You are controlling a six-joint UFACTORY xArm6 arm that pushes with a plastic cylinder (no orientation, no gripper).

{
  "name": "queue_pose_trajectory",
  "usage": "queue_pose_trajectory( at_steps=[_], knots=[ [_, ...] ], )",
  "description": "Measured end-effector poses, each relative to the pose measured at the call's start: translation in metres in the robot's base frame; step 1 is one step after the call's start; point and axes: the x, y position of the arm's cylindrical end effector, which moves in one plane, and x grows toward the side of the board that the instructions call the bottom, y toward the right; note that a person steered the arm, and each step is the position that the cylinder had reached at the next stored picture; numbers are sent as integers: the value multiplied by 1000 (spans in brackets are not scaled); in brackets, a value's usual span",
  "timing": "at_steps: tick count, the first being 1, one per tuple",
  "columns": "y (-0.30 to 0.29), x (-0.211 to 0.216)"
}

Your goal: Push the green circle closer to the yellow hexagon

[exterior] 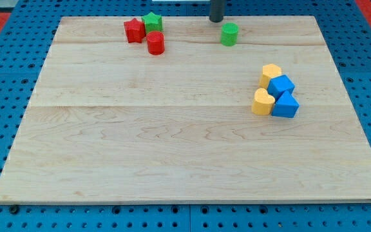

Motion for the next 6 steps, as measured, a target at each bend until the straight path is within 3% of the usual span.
queue_pose_trajectory(
  at_steps=[2, 3, 6],
  knots=[
    [54, 95],
    [53, 66],
    [48, 118]
  ],
)
